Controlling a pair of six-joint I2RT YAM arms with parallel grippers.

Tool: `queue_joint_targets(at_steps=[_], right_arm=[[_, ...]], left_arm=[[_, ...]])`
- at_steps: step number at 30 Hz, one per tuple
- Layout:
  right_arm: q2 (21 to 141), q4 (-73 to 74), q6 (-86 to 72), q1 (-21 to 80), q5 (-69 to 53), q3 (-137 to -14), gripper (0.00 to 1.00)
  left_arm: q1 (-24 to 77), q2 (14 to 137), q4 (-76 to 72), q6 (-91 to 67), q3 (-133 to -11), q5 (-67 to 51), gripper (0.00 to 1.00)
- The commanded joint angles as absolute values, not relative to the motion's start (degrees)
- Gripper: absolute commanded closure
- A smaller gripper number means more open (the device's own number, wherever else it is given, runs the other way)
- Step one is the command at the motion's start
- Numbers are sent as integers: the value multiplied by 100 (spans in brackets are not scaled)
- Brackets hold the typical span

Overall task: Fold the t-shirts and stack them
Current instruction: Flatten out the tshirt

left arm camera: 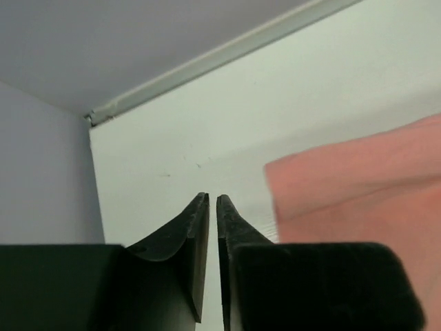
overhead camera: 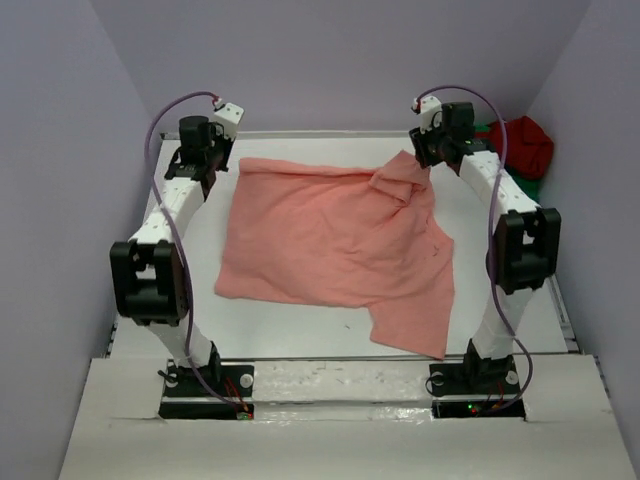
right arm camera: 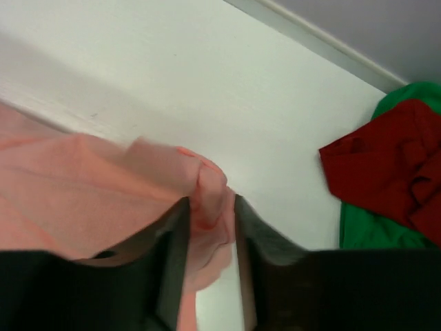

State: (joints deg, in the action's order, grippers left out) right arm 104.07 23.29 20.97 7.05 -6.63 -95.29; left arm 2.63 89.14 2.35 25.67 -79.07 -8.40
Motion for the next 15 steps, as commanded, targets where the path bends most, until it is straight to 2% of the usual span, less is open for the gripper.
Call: queue_joint_targets(at_steps=[1,2,3,4,7,10,15], right_arm=[[11301,1696,2136,580,-782,-10701,41],[11468,1783,2171,580,-765,-10896,22],[11583,1897,2145,580,-730,-11029,0],[11636,1925,2084,580,-616,-11100,0],[11304,2004,2092,580,-685,-10794,0],[10479,2048,2153,580,-694,-10083,0],[9161,2634,2171,580,-528,-9247,0]], left_arm=[[544,9745,-1106,2741,-8173,305,60],[641,9973,-1194,2786,-8330,760,21],[720,10271,-1308,2830,-8428,860,6],[869,10379,-1336,2847,-8646,992,1],[1176,10319,-1415,3031,-8623,1467,1],[1414,9643,-1547,3286,-8105,1503,1],[1450,8589,-837,3340,-7542,951,1]])
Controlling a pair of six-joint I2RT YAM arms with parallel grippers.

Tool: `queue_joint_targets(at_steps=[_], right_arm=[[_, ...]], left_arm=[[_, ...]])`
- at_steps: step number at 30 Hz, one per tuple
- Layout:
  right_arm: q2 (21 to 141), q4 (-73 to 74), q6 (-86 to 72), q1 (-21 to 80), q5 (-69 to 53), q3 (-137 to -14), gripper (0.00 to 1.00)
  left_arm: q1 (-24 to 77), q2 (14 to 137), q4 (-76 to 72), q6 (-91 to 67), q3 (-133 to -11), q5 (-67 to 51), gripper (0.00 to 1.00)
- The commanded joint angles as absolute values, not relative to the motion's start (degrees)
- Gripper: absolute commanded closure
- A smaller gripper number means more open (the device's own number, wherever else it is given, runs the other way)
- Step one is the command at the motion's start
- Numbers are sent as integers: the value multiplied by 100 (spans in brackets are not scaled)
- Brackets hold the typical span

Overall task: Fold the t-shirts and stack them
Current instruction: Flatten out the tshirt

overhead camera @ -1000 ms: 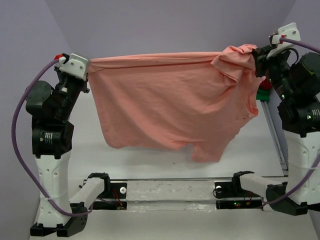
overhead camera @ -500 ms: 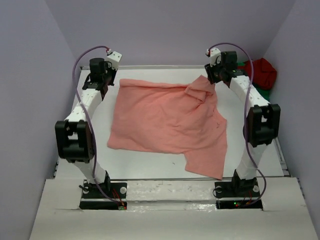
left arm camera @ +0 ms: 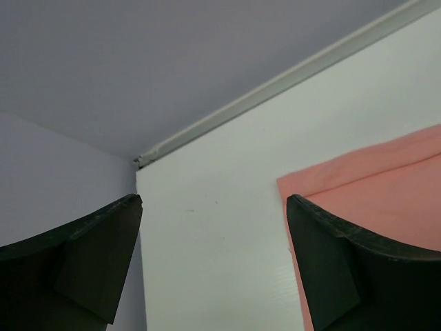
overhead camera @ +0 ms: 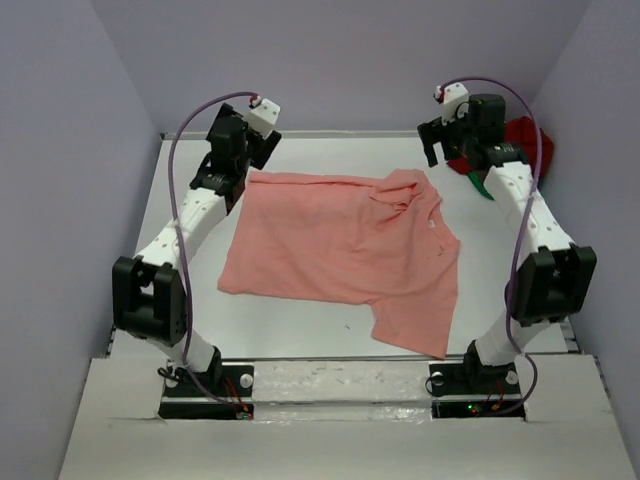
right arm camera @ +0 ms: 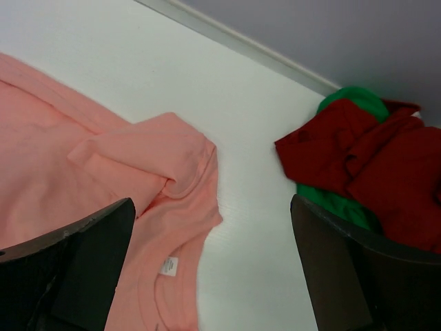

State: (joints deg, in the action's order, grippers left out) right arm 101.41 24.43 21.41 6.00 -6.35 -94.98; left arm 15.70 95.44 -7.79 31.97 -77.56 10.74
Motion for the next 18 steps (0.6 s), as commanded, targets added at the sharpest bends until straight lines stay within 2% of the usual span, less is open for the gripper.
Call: queue_joint_targets(at_steps=[1,3,5,6,8,10,14,18], right_arm=[[9010,2776,2206,580,-588,-9011,0],[8781,3093,2198,580,-642,-8738,0],[8518,3330,2180,580,-738,-8325,28],[8517,3375,2180,580,-738,-8219,38],[8481,3480,2119,580,-782,-7964,48],[8603,3585,2074,580,-861,-7840,50],[9252,3674,2144,580,-792,-7989,45],[10227,3831,2171,580,-790,-8908,45]], left_arm=[[1450,8474,-670,3357,-7332,793,1],[1424,8070,-449,3252,-7006,424,1],[1415,7763,-308,3130,-6445,141,1],[1415,7691,-290,3085,-6329,88,1],[1398,7577,-255,3059,-6136,132,1],[1301,7611,-89,3067,-6029,236,1],[941,7813,420,3041,-6170,44,1],[853,7744,536,2883,-6126,-95,1]])
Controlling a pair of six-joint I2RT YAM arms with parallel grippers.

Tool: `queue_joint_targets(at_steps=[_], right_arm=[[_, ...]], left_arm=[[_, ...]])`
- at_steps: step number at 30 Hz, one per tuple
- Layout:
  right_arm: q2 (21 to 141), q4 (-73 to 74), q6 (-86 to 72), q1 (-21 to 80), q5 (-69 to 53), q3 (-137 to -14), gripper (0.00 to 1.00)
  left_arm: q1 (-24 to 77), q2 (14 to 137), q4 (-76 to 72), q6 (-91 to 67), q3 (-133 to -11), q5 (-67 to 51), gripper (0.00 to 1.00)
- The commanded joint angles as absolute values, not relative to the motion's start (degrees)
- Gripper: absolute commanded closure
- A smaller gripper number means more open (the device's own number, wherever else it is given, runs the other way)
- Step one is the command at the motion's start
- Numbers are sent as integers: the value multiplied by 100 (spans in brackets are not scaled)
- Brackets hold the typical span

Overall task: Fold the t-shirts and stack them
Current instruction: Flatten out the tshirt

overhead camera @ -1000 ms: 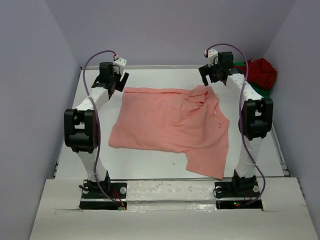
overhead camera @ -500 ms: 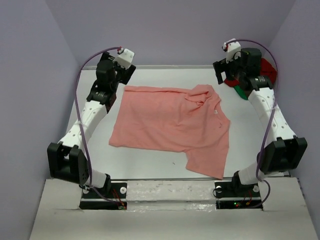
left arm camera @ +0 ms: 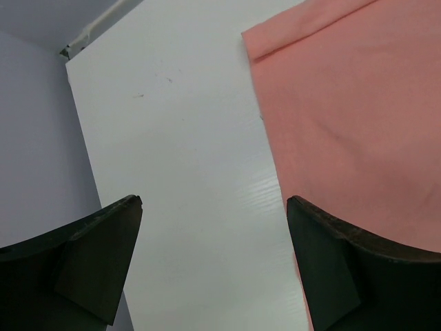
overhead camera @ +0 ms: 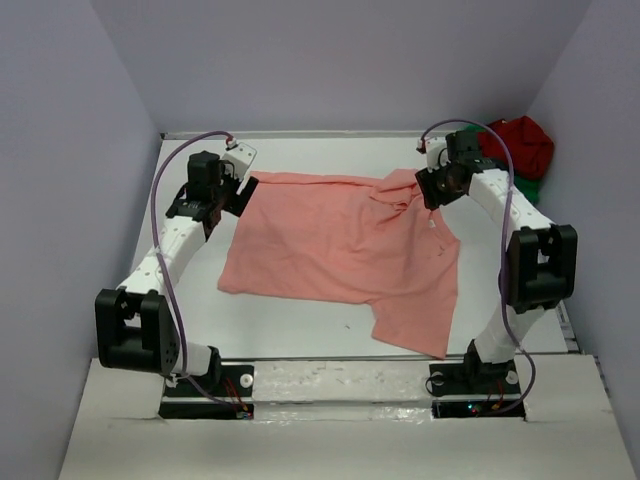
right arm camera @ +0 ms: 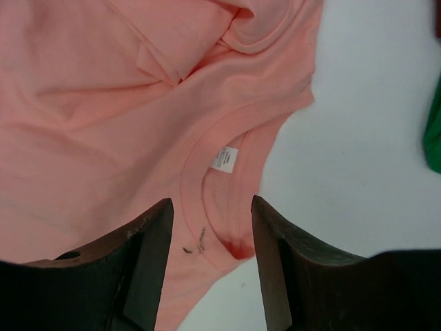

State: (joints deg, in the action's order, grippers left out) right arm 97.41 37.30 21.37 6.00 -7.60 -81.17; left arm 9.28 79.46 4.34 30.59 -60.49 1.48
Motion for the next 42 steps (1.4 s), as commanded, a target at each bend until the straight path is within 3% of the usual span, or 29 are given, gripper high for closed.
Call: queue_joint_targets(at_steps=[1,13,42], right_arm=[[10404,3884,2180,580,-904,-9095,45],[12506,5352,2276,685,-1731,-11987,53],[13201,5828,2883,1011,-1389,-11848,53]], left_arm=[[844,7708,536,2839,-6048,-184,1],[791,7357,554,2812,-5643,114,1],[765,7330,483,2821,-5476,35,1]])
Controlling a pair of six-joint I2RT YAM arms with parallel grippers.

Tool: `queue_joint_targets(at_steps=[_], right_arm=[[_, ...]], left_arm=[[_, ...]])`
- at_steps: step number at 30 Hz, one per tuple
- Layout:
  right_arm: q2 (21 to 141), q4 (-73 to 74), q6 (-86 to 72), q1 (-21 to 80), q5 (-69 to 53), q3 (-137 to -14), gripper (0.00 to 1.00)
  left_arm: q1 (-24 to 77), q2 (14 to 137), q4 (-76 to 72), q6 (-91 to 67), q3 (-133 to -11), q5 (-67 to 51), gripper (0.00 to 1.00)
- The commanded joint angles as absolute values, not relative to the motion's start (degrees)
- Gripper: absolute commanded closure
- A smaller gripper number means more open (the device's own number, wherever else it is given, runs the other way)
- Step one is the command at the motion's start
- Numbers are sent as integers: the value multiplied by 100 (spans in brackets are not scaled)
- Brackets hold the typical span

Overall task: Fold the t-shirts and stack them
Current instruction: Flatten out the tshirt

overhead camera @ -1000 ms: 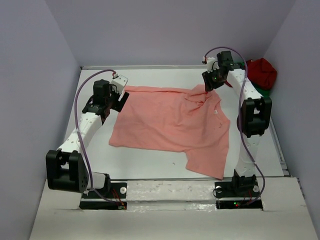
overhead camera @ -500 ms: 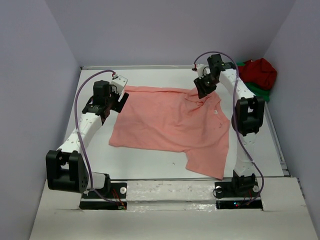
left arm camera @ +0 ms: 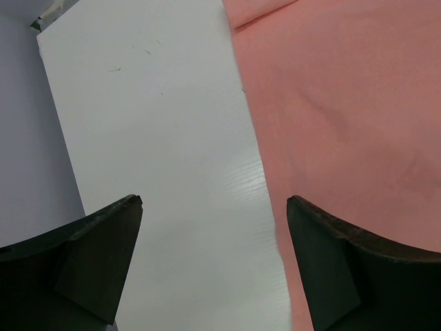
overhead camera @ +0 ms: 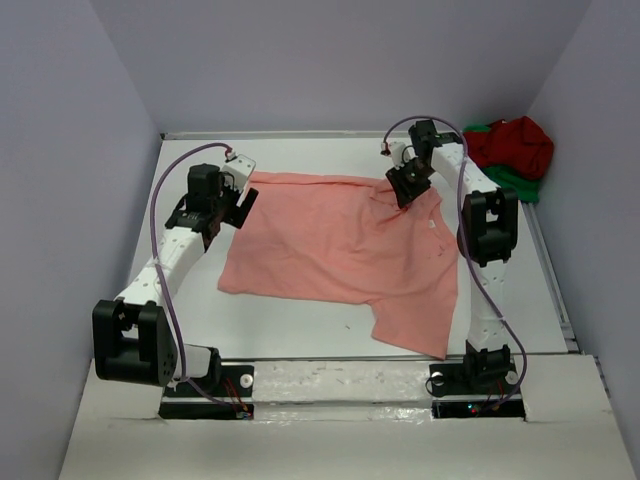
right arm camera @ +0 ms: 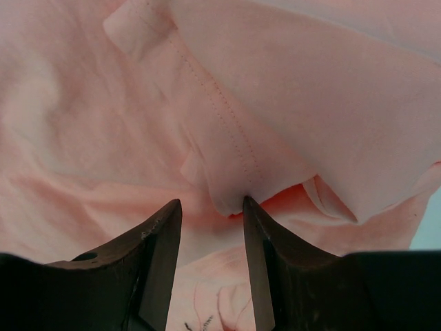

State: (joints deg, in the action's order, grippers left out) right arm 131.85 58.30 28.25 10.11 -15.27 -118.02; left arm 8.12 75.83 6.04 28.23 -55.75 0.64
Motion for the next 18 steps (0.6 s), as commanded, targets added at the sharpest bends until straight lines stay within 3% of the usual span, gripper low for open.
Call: queue_joint_targets(at_steps=[1,18], right_arm=[[13210,5784,2874,1011,-1354,-11839,53],[13368,5467,2813,1011,-914,-11821,48]], left_arm=[[765,7321,466,2830,-5449,35,1],[765,7260,422,2839,-5353,53,1]])
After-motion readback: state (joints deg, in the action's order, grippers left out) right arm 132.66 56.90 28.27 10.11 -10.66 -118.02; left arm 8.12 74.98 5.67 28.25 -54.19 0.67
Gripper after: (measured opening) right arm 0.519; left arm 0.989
